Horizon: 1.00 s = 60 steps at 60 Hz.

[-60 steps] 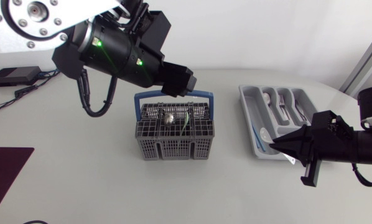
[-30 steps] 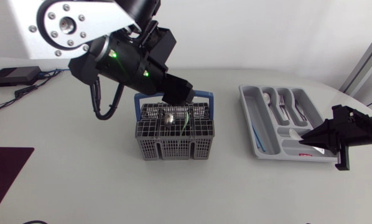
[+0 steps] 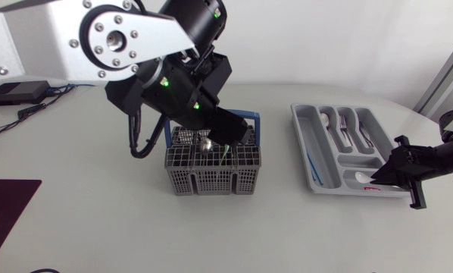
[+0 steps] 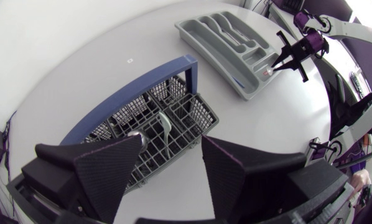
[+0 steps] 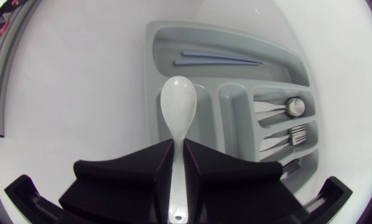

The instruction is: Unload the cutlery basket into the drawer organizer.

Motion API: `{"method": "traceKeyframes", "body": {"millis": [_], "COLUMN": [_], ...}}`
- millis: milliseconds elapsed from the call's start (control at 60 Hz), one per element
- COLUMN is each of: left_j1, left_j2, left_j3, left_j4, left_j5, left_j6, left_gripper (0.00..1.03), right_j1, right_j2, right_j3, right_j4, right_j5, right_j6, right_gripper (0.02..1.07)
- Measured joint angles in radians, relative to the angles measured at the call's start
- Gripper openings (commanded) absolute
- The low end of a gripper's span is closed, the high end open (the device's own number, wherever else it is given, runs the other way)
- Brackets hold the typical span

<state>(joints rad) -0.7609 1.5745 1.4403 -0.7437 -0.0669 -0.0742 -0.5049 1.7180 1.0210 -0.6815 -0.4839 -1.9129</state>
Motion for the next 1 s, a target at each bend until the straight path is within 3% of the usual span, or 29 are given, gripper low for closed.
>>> {"method": "traceKeyframes", "body": {"millis": [333, 567, 733, 867, 1000], "left_j1": [-0.009, -0.009, -0.009, -0.009, -0.009], "left_j2": [0.018, 0.019, 0.019, 0.017, 0.008], "left_j3": [0.0, 0.0, -0.002, -0.01, -0.035], "left_j4": [-0.007, -0.007, -0.007, -0.007, -0.007], "left_j5": [-0.025, -0.025, -0.025, -0.026, -0.028], "left_j6": [-0.021, -0.023, -0.023, -0.023, -0.023], "left_gripper": [0.86, 0.86, 0.86, 0.86, 0.86], "right_j1": [0.062, 0.105, 0.121, 0.13, 0.17], "right_j2": [0.048, 0.061, 0.033, -0.035, -0.173], "right_j3": [-0.05, -0.105, -0.142, -0.161, -0.189], "right_j4": [0.248, 0.344, 0.369, 0.36, 0.356], "right_j5": [0.123, 0.15, 0.154, 0.144, 0.114], "right_j6": [0.002, 0.038, 0.098, 0.148, 0.24], "right_gripper": [0.09, 0.45, 0.64, 0.74, 0.75]}}
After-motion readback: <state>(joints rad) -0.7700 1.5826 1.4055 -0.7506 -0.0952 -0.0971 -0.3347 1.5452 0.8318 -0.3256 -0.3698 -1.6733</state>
